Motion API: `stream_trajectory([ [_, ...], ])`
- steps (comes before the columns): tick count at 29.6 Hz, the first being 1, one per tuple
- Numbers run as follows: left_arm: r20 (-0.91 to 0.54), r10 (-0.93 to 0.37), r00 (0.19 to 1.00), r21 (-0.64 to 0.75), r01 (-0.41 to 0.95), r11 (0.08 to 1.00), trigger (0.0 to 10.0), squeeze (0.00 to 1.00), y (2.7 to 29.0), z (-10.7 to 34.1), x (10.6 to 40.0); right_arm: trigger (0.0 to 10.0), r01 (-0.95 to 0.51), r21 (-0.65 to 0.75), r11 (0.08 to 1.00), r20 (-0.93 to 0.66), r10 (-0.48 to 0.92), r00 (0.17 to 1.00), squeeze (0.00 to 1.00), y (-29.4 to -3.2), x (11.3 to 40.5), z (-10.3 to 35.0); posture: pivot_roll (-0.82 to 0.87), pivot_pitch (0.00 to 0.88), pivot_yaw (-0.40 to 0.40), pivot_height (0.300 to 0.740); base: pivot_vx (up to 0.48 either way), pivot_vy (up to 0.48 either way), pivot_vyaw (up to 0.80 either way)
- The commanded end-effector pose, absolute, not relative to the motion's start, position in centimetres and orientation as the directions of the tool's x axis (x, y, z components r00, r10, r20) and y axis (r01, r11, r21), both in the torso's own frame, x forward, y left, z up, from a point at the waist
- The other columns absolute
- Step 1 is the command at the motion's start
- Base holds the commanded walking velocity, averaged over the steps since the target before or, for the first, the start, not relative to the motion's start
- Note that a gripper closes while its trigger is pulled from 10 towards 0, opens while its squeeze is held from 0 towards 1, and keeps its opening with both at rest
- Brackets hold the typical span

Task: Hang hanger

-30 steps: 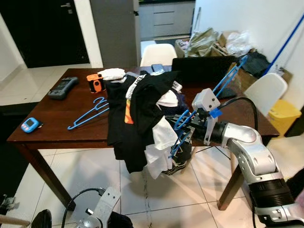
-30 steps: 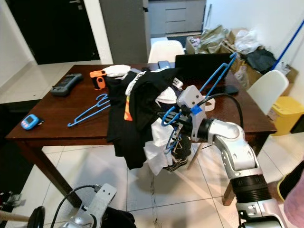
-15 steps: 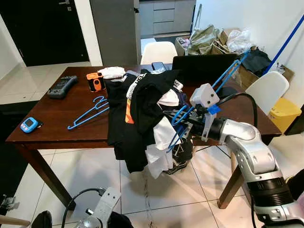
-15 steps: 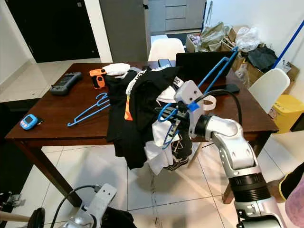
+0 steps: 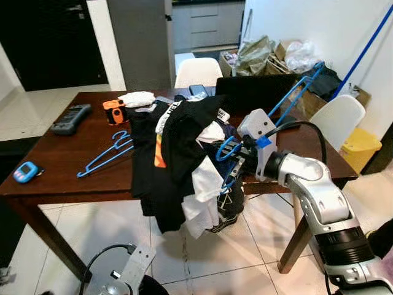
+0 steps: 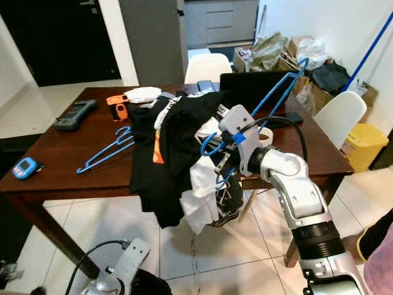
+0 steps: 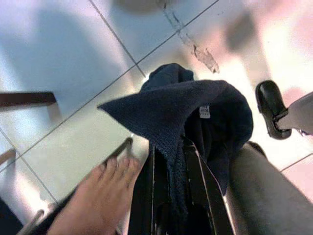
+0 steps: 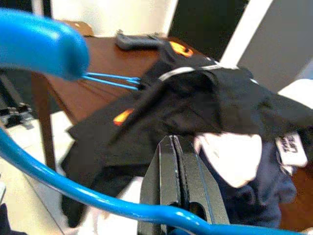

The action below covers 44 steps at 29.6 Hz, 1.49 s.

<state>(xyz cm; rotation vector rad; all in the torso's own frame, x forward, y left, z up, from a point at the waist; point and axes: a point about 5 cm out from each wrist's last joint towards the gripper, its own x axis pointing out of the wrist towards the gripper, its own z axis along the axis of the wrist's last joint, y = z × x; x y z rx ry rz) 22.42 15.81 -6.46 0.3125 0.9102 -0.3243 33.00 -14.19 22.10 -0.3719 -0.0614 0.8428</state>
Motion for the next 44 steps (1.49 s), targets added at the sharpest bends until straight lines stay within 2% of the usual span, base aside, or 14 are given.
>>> stream_trajectory([
  [1,-0.804,-0.135,0.579,0.140,0.405,0.904,10.0,0.00,16.3,-6.3,22.6,10.0,-0.717,-0.350,0.603,-0.080,0.743,0.664,0.00,-13.9,33.1,22.4,0.00,0.000,0.028,0.740,0.375,0.000,0.00],
  [15,-0.807,-0.124,0.578,0.142,0.393,0.908,10.0,0.00,16.3,-6.4,22.5,10.0,-0.771,-0.323,0.548,-0.030,0.809,0.587,0.00,-13.0,32.3,23.4,0.00,0.000,0.030,0.740,0.334,0.000,0.00],
  [16,-0.807,-0.124,0.577,0.141,0.393,0.909,10.0,0.00,16.3,-6.4,22.5,10.0,-0.810,-0.313,0.495,-0.020,0.850,0.527,0.00,-12.7,31.8,24.1,0.00,0.000,0.028,0.740,0.000,0.000,0.80],
  [17,-0.807,-0.124,0.577,0.141,0.393,0.909,10.0,0.00,16.3,-6.4,22.5,10.0,-0.810,-0.313,0.495,-0.020,0.850,0.527,0.00,-12.7,31.8,24.1,0.00,0.000,0.028,0.740,0.000,0.000,0.80],
  [18,-0.809,-0.129,0.573,0.135,0.396,0.908,10.0,0.00,16.3,-6.4,22.4,10.0,-0.861,-0.313,0.401,-0.033,0.902,0.431,0.00,-12.3,31.0,24.8,0.00,0.000,0.030,0.740,0.000,0.000,0.80],
  [19,-0.809,-0.129,0.573,0.135,0.396,0.908,10.0,0.00,16.3,-6.4,22.4,10.0,-0.861,-0.313,0.401,-0.033,0.902,0.431,0.00,-12.3,31.0,24.8,0.00,0.000,0.030,0.740,0.000,0.000,0.80],
  [20,-0.811,-0.136,0.569,0.130,0.403,0.906,10.0,0.00,16.2,-6.4,22.4,10.0,-0.892,-0.319,0.319,-0.057,0.934,0.354,0.00,-12.1,30.4,25.4,0.00,0.000,0.029,0.740,0.000,0.000,0.80],
  [24,-0.813,-0.147,0.564,0.122,0.411,0.903,10.0,0.00,16.1,-6.5,22.4,10.0,-0.910,-0.362,0.201,-0.160,0.949,0.273,0.00,-12.2,30.0,25.9,0.00,0.000,0.024,0.740,0.000,0.000,0.20],
  [35,-0.814,-0.155,0.560,0.114,0.417,0.902,10.0,0.00,16.0,-6.5,22.3,10.0,-0.885,-0.430,0.177,-0.250,0.919,0.305,0.00,-10.8,31.0,25.9,0.00,0.000,0.018,0.740,0.000,0.000,0.00],
  [39,-0.815,-0.162,0.556,0.114,0.428,0.897,10.0,0.00,15.9,-6.5,22.3,10.0,-0.851,-0.472,0.232,-0.276,0.877,0.392,0.00,-7.9,32.3,25.0,0.00,0.000,0.013,0.740,0.000,0.000,0.00],
  [41,-0.815,-0.162,0.556,0.114,0.428,0.897,10.0,0.00,15.9,-6.5,22.3,10.0,-0.851,-0.472,0.232,-0.276,0.877,0.392,0.00,-7.9,32.3,25.0,0.00,0.000,0.013,0.740,0.000,0.000,0.00],
  [42,-0.815,-0.163,0.556,0.115,0.430,0.895,10.0,0.00,15.8,-6.5,22.3,10.0,-0.861,-0.465,0.207,-0.279,0.888,0.365,0.00,-7.0,32.2,25.0,0.00,0.000,0.013,0.740,0.000,0.000,0.00],
  [43,-0.815,-0.164,0.556,0.115,0.432,0.894,10.0,0.00,15.8,-6.5,22.4,10.0,-0.901,-0.421,0.110,-0.284,0.927,0.246,0.00,-6.2,31.2,25.2,0.01,0.000,0.007,0.740,0.000,0.000,0.00],
  [44,-0.815,-0.164,0.556,0.115,0.432,0.894,10.0,0.00,15.8,-6.5,22.4,10.0,-0.901,-0.421,0.110,-0.284,0.927,0.246,0.00,-6.2,31.2,25.2,0.01,0.000,0.007,0.740,0.000,0.000,0.00],
])
